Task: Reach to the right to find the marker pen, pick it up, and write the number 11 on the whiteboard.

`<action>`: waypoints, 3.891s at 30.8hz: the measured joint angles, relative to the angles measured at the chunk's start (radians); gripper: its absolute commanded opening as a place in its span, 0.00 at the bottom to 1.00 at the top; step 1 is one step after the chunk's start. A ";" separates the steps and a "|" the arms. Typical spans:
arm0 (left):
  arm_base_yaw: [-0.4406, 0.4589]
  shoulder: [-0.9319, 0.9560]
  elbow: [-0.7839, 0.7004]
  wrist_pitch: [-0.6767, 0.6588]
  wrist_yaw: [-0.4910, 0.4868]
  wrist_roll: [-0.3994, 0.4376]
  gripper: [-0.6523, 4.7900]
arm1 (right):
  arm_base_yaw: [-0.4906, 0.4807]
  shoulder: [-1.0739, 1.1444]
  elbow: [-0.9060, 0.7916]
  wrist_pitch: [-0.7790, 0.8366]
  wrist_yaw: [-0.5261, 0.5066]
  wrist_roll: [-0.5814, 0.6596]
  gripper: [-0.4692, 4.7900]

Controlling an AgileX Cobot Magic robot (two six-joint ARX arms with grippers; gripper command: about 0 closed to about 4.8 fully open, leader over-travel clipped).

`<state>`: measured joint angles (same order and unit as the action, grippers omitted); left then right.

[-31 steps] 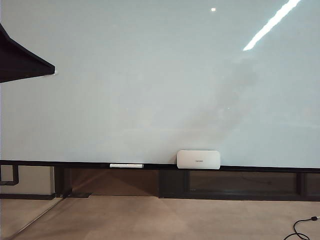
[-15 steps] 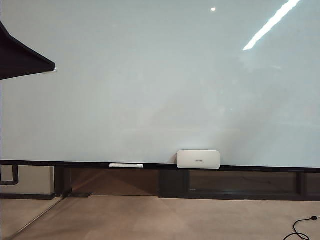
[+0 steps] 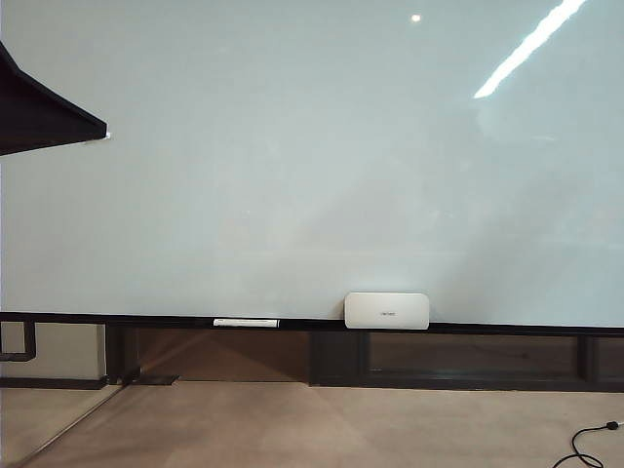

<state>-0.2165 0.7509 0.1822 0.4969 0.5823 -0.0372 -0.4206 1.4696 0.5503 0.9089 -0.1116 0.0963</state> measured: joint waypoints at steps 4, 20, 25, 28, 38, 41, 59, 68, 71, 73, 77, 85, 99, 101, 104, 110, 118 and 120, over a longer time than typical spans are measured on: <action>0.000 0.000 0.000 0.000 0.000 0.013 0.11 | -0.001 0.108 0.070 0.079 0.009 -0.065 0.51; 0.000 0.000 0.000 -0.014 -0.089 0.063 0.11 | -0.070 0.361 0.371 0.031 -0.013 -0.144 0.41; 0.000 0.000 0.000 -0.046 -0.092 0.087 0.11 | -0.141 0.428 0.492 -0.133 -0.178 -0.143 0.42; 0.000 0.000 0.000 -0.053 -0.100 0.089 0.11 | -0.169 0.455 0.526 -0.137 -0.270 -0.149 0.43; 0.000 0.000 0.000 -0.052 -0.113 0.090 0.11 | -0.215 0.595 0.614 -0.072 -0.398 -0.154 0.56; 0.000 0.000 0.000 -0.052 -0.116 0.098 0.11 | -0.214 0.652 0.614 0.002 -0.396 -0.154 0.56; 0.000 0.000 0.000 -0.064 -0.160 0.129 0.11 | -0.195 0.767 0.733 0.087 -0.514 -0.150 0.62; 0.000 0.000 0.000 -0.067 -0.160 0.139 0.11 | -0.198 0.820 0.827 0.042 -0.492 -0.166 0.63; 0.000 0.000 0.000 -0.067 -0.160 0.147 0.11 | -0.198 0.828 0.846 0.043 -0.491 -0.171 0.63; 0.000 0.000 0.000 -0.067 -0.160 0.150 0.11 | -0.198 0.837 0.858 0.043 -0.491 -0.173 0.63; 0.000 0.000 0.000 -0.067 -0.160 0.150 0.11 | -0.197 0.877 0.898 0.046 -0.488 -0.175 0.63; 0.000 0.000 0.000 -0.067 -0.159 0.150 0.11 | -0.195 0.919 0.928 0.073 -0.480 -0.164 0.63; 0.000 0.026 0.013 -0.067 -0.159 0.141 0.11 | -0.167 0.960 1.019 0.062 -0.447 -0.127 0.63; 0.000 0.037 0.018 -0.060 -0.160 0.141 0.11 | -0.163 0.960 1.019 0.071 -0.447 -0.127 0.63; 0.000 0.058 0.032 -0.063 -0.160 0.142 0.11 | -0.160 0.960 1.019 0.071 -0.444 -0.127 0.63; 0.000 0.067 0.040 -0.060 -0.160 0.142 0.11 | -0.159 0.962 1.022 0.071 -0.421 -0.127 0.61; 0.000 0.068 0.040 -0.060 -0.160 0.142 0.11 | -0.150 0.971 1.088 0.032 -0.417 -0.125 0.61; 0.000 0.068 0.040 -0.060 -0.160 0.142 0.11 | -0.146 0.973 1.093 0.024 -0.417 -0.125 0.59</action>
<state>-0.2165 0.8188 0.2218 0.4370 0.4221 0.1043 -0.5663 2.4424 1.6428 0.9333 -0.5285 -0.0284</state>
